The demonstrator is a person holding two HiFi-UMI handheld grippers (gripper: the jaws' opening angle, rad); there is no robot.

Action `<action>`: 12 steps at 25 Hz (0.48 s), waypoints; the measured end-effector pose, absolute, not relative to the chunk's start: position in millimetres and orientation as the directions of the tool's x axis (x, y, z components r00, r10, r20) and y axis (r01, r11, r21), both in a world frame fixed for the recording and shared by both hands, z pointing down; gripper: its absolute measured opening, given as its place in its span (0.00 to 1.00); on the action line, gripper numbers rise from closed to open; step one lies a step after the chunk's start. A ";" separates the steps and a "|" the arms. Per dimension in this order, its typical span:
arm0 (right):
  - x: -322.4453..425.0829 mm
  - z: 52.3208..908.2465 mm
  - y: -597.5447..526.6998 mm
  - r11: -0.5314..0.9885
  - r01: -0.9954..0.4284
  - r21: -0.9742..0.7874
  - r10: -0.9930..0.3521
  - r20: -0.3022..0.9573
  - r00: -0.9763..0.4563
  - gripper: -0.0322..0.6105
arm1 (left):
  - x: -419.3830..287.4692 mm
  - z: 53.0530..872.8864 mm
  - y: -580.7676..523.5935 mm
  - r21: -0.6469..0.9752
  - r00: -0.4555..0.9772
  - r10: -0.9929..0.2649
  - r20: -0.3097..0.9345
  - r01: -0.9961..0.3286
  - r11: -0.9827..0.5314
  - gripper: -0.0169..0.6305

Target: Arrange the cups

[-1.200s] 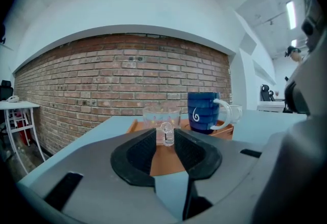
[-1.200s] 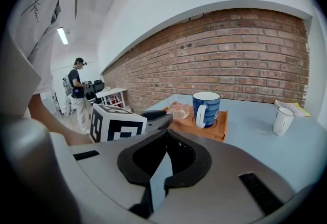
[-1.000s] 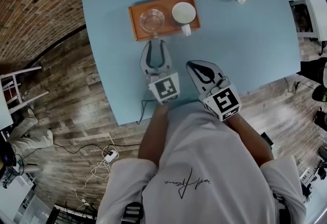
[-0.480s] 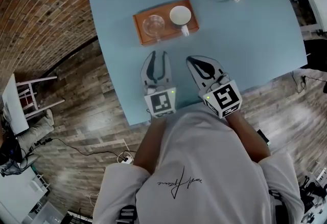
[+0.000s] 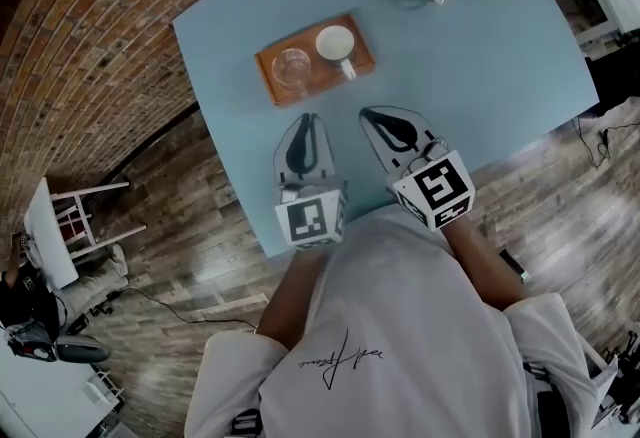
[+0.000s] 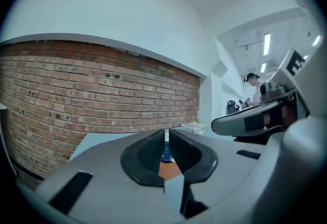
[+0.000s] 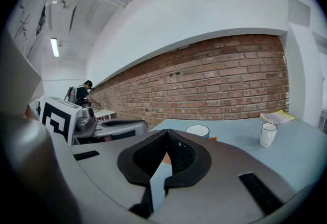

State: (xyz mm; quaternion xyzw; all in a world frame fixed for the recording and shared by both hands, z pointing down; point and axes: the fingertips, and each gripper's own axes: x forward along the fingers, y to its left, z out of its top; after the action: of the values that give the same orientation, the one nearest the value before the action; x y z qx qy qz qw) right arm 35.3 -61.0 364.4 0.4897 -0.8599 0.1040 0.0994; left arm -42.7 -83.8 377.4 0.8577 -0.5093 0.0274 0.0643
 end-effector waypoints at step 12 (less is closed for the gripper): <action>47.1 326.8 -63.0 0.556 -0.827 -0.078 -0.792 0.251 -0.556 0.08 | -21.5 345.1 -85.9 0.151 0.578 -0.804 0.141 -0.815 -0.559 0.04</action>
State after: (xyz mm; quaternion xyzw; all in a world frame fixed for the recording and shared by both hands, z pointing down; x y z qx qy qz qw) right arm 47.1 -63.0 326.8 0.4616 -0.8771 0.0940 0.0936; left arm -21.5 -85.9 345.1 0.8825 -0.4587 0.0281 0.0999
